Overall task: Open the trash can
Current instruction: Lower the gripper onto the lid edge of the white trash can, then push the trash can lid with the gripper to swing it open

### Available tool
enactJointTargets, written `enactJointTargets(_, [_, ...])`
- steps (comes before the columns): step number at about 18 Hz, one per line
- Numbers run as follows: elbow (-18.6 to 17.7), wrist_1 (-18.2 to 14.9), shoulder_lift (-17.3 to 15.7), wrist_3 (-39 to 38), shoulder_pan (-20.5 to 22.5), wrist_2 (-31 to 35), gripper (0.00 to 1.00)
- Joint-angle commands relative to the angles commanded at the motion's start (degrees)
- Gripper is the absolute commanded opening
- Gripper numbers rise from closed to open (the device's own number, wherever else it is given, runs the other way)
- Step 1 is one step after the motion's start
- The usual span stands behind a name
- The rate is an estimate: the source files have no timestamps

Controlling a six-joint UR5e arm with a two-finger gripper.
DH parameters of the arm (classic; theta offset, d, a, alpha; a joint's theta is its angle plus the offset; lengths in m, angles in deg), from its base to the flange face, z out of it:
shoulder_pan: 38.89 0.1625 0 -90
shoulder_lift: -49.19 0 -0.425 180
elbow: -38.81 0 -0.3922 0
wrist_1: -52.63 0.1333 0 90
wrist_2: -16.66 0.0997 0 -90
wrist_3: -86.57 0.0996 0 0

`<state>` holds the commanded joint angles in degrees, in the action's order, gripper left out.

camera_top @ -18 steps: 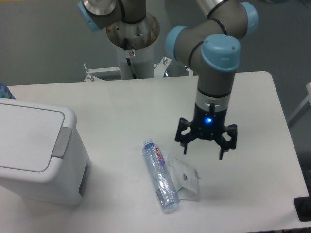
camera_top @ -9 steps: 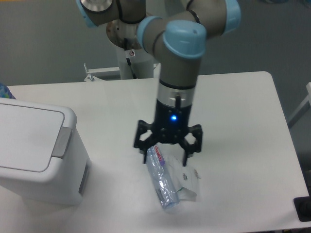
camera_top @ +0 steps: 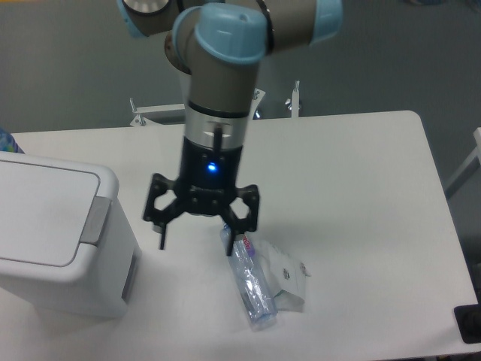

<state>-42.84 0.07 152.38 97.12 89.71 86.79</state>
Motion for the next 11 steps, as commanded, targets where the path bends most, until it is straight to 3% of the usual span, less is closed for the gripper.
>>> enactJointTargets(6, [-3.78,-0.09,-0.97,-0.18,-2.99,2.28,1.00])
enactJointTargets(11, [-4.31,-0.09,-0.71,-0.18,-3.52,3.25,1.00])
